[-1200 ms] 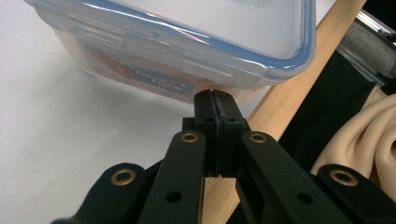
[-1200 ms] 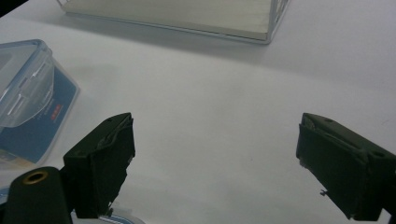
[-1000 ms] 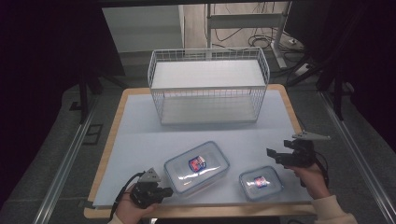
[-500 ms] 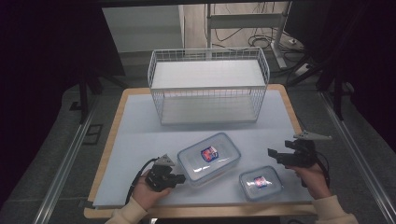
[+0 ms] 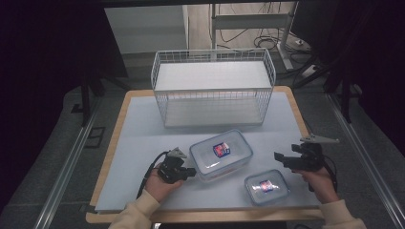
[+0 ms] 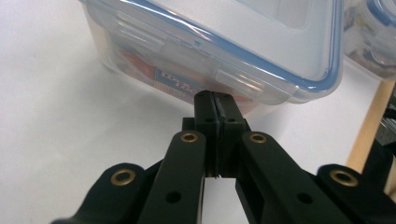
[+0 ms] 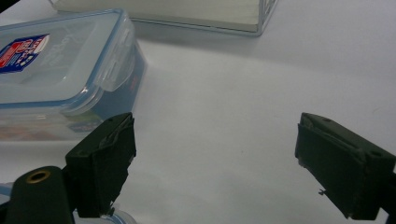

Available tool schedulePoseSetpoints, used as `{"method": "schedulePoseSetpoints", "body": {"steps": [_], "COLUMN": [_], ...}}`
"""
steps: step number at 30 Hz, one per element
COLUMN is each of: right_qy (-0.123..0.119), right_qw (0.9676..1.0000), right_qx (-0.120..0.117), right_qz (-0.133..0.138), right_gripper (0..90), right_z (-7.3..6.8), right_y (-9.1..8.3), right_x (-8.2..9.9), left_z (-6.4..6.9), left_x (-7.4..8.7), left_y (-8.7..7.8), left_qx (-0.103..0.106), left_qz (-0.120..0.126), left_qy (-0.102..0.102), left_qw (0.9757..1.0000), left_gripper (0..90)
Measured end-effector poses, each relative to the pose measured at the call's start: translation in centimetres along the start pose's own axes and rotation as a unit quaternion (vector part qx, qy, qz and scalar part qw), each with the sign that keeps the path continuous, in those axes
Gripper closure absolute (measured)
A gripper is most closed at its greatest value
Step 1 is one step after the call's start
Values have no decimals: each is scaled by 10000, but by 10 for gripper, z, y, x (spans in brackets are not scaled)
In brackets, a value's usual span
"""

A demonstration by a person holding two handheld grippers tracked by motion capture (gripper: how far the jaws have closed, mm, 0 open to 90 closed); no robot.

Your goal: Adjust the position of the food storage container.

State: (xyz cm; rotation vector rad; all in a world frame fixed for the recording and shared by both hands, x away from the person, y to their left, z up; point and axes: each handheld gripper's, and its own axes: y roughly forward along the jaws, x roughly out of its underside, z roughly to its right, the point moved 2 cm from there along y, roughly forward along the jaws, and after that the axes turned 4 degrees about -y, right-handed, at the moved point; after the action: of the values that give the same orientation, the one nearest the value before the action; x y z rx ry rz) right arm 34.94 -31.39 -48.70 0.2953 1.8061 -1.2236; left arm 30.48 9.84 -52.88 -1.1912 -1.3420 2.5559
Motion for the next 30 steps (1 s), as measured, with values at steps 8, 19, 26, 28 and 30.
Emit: {"method": "schedulePoseSetpoints", "body": {"steps": [8,19,26,28,30], "right_qy": [11,43,37,35,59], "right_qw": [10000,10000,10000,10000,10000], "right_qx": [7,72,52,62,70], "right_qz": [4,36,17,20,26], "right_gripper": [122,122,122,122,122], "right_z": [2,4,4,5,5], "right_y": [0,-2,-1,-1,-1], "right_x": [1,1,1,1,1], "left_z": [-2,36,54,59,61], "left_x": [-6,16,10,7,6], "left_y": [4,-14,4,10,15], "left_qx": [34,288,312,309,306], "left_qz": [30,86,51,36,-4], "left_qy": [7,439,626,680,756], "left_qw": [10000,9986,9975,9972,9967], "left_gripper": [899,900,900,900,900]}}
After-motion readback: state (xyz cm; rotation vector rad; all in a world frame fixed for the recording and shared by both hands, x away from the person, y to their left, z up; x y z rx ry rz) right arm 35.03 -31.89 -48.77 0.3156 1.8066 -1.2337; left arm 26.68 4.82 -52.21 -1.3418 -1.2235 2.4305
